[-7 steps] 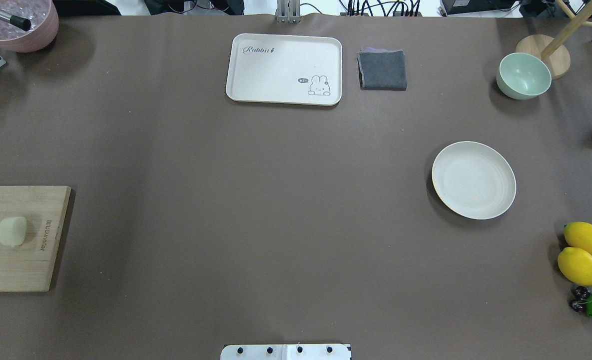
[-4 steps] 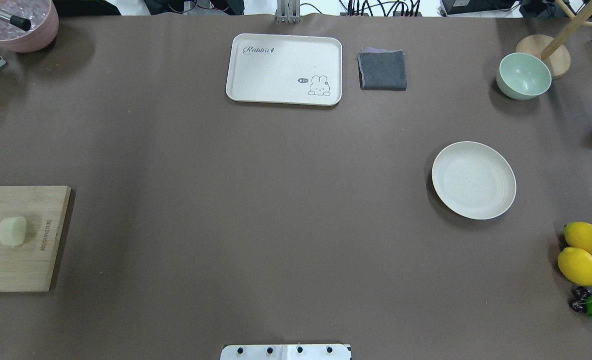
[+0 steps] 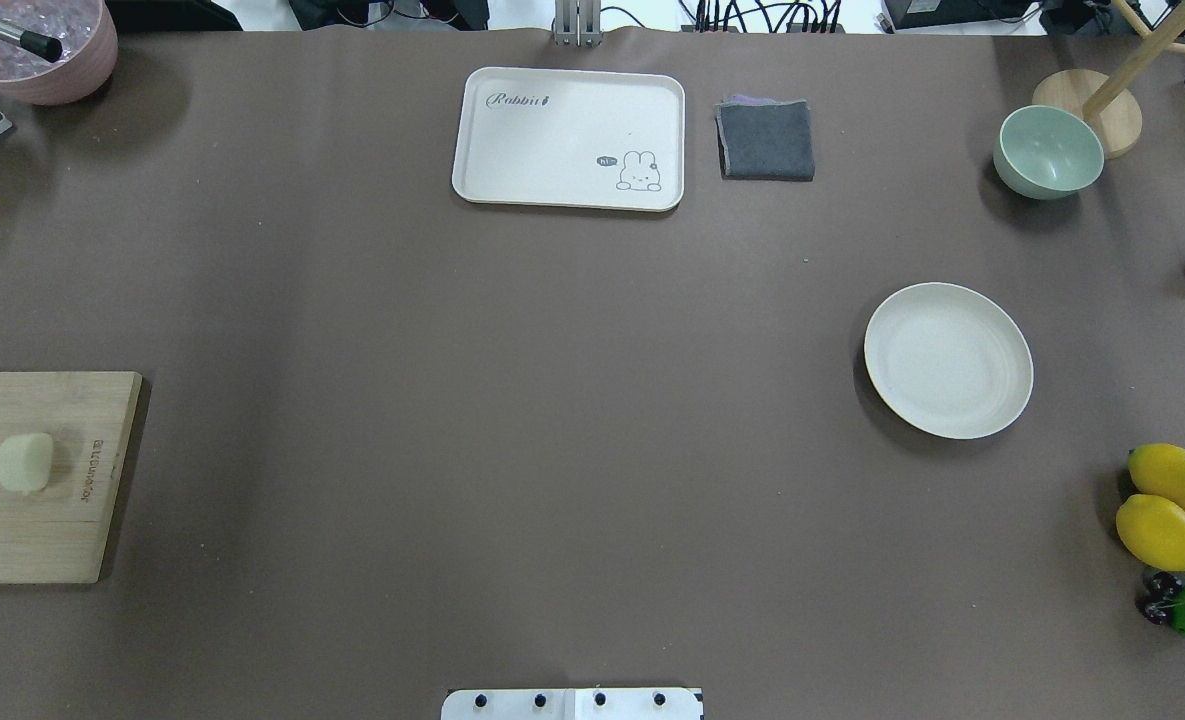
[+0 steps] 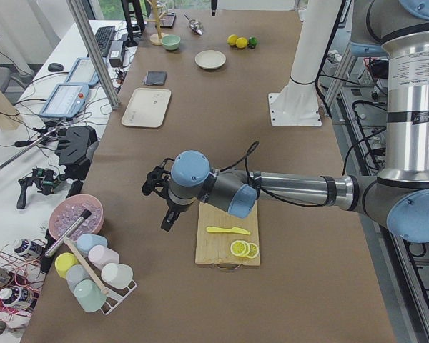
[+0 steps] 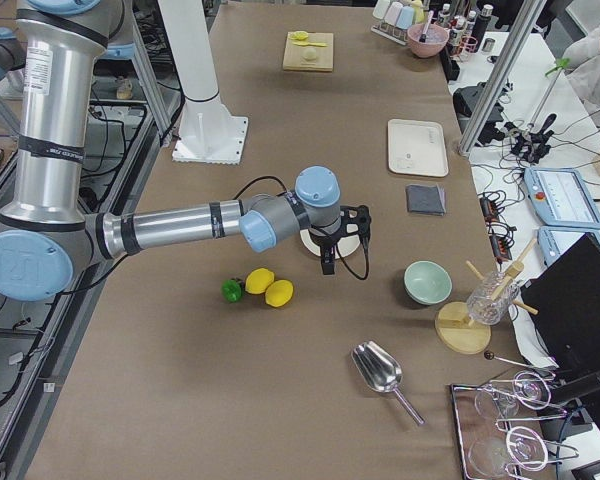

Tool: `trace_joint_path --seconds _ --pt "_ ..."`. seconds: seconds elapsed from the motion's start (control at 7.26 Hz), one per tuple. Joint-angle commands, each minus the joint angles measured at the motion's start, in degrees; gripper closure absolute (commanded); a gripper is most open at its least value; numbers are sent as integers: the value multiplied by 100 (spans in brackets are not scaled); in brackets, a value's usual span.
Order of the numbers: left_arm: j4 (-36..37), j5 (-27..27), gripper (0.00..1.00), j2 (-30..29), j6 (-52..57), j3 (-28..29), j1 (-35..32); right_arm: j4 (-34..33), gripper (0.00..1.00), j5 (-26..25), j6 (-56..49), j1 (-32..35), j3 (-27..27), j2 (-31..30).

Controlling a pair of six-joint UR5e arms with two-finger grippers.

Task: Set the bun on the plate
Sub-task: 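Reach the right gripper to the white round plate's rim and grasp it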

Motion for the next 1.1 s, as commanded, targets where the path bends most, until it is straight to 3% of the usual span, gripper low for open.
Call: trace_joint_path --seconds 0.0,0.41,0.69,0.96 --pt "-9 -3 2 9 0 0 2 1359 1 -343 978 -724 -718 218" --pt "-87 -3 2 35 0 0 11 2758 4 -903 1968 -1390 -1827 658" --pt "-97 -3 2 79 9 0 2 3445 8 -1379 2647 -1936 -2093 694" --pt "-97 -3 2 114 9 -9 11 3492 19 -1389 2685 -2026 -2059 598"
